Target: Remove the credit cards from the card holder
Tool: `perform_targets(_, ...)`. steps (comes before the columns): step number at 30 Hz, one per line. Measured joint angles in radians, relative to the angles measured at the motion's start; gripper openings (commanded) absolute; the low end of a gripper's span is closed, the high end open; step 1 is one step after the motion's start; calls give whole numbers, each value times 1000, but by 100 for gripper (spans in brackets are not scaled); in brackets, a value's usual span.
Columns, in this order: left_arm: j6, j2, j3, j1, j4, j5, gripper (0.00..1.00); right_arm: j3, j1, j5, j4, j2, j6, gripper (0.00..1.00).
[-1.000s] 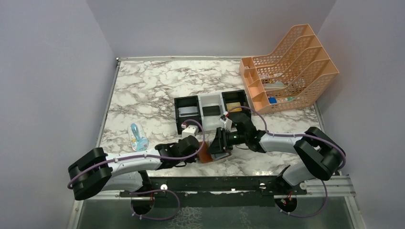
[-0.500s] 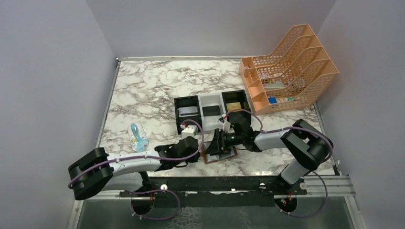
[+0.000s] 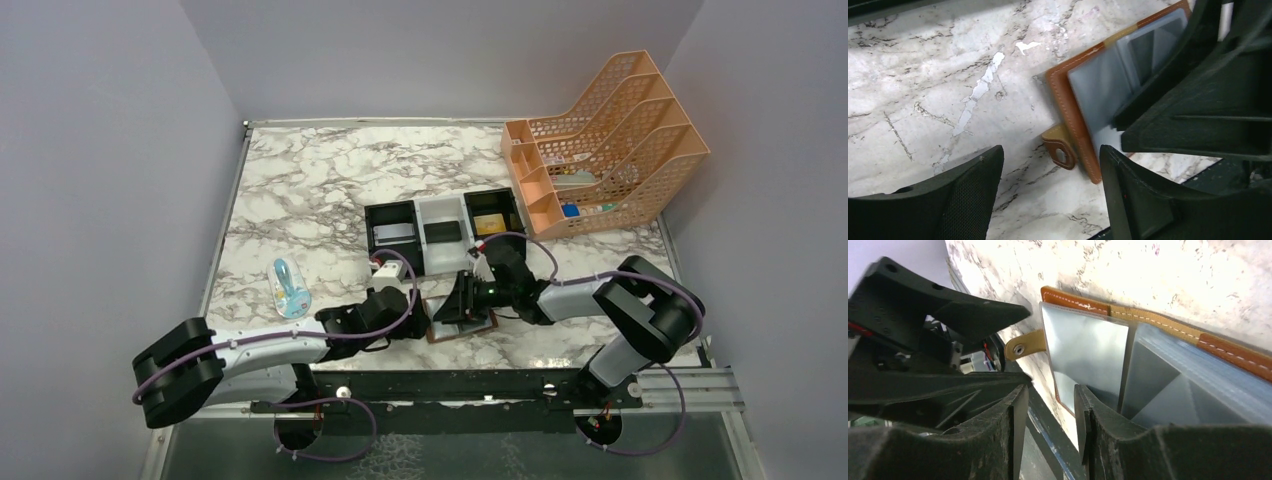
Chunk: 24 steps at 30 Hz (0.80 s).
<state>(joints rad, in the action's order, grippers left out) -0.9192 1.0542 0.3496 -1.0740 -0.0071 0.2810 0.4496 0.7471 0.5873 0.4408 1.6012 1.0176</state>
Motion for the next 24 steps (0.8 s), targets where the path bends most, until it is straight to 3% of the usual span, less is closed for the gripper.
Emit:
perform_targets(8,-8,142,43,8,76,12,70,-11,0,-67,-28,-80,3,38)
perform_targets(14,-13,197,74,8,90,26,56,-13,0,-126,-93,-126,-2,38)
perform_targets(24,5,211,75,12,90,29,45,76,-25,-413,-465,-382,-123,46)
